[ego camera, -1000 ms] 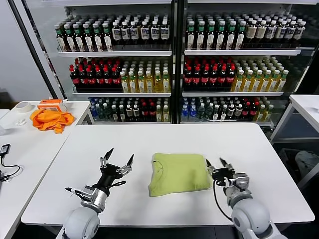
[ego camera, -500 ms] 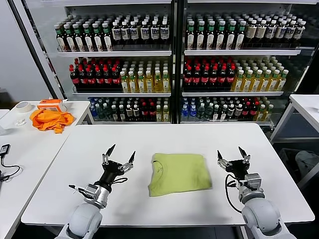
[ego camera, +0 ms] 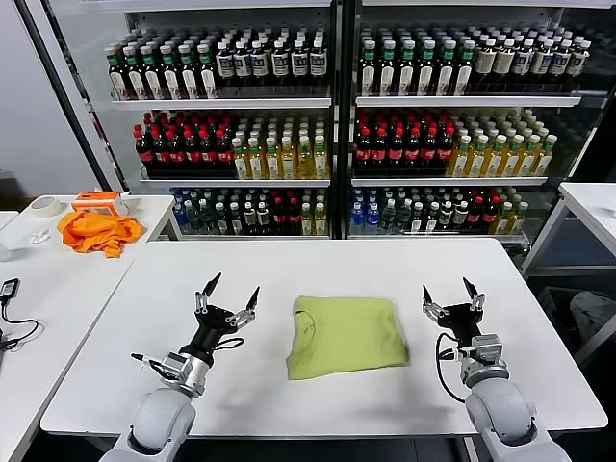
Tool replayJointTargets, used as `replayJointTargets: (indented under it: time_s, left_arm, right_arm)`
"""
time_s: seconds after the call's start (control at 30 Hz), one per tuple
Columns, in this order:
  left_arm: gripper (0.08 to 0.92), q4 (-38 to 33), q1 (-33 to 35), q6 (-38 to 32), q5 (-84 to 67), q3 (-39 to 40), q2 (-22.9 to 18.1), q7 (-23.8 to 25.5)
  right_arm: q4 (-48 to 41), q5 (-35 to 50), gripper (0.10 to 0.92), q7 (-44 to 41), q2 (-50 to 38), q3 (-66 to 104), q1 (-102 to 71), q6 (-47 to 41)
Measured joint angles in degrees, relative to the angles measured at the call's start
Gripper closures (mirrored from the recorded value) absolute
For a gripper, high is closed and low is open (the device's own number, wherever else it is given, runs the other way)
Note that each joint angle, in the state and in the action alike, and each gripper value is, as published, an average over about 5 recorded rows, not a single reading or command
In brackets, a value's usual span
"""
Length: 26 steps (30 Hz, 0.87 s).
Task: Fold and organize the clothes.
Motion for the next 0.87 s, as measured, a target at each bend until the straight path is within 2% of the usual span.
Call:
replayJointTargets:
  time_s: [0.87]
  left_arm:
    - [0.177,-0.33,0.77,-0.54,0.22,-1.37,-0.6,-0.21]
  right_arm:
    - [-0.5,-5.05,0.203,-1.81,0.71,3.63,-0.36,2.2]
